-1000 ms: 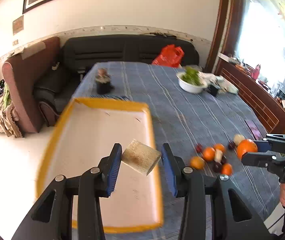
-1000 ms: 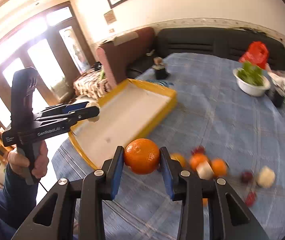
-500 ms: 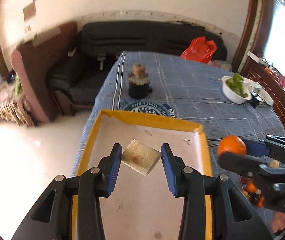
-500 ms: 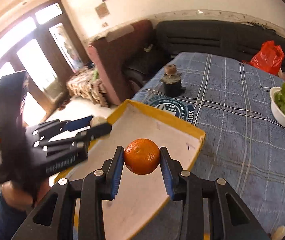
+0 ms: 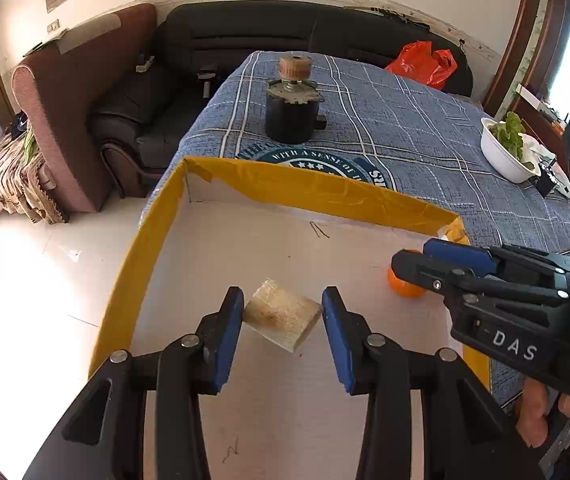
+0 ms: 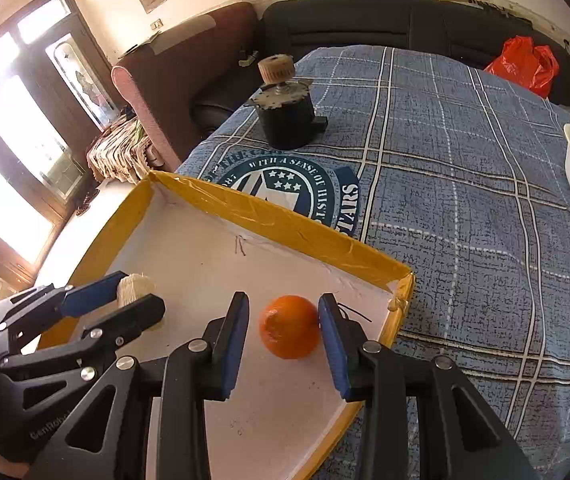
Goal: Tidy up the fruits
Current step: 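Carry the yam chunk and mandarin into the tray and open both grippers, then return to the fruit pile and grasp a dark plum with the left gripper while the right grasps a mandarin, then carry the plum and mandarin into the tray and open both grippers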
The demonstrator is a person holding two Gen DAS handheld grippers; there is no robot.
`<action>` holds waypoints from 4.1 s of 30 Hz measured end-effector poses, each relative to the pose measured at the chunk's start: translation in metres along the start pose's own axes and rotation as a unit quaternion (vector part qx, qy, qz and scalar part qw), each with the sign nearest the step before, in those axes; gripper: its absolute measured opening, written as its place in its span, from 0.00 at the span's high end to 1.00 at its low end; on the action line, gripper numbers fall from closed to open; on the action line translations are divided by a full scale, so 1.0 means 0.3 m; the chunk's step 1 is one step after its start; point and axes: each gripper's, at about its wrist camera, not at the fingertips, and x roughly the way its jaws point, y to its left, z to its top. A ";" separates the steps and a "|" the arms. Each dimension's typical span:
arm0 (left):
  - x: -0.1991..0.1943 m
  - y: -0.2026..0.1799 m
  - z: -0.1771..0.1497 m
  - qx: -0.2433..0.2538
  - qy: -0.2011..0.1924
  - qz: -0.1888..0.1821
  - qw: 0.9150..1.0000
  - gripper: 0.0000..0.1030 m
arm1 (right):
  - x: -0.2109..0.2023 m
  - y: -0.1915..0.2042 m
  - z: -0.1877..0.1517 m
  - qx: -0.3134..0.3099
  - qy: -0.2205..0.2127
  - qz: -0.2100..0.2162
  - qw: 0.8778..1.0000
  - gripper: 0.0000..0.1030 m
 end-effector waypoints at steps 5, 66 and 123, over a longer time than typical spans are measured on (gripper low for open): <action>0.000 -0.018 -0.002 0.010 -0.008 0.013 1.000 0.61 | 0.006 -0.016 -0.007 0.005 -0.002 0.006 1.000 0.60; -0.298 -0.684 -0.497 0.145 -0.041 -0.067 0.986 0.68 | -0.704 -0.527 -0.729 0.057 -0.163 0.132 0.976 0.40; -0.264 -0.674 -0.473 0.092 -0.059 -0.121 0.987 0.74 | -0.716 -0.583 -0.743 0.064 -0.161 0.045 0.984 0.65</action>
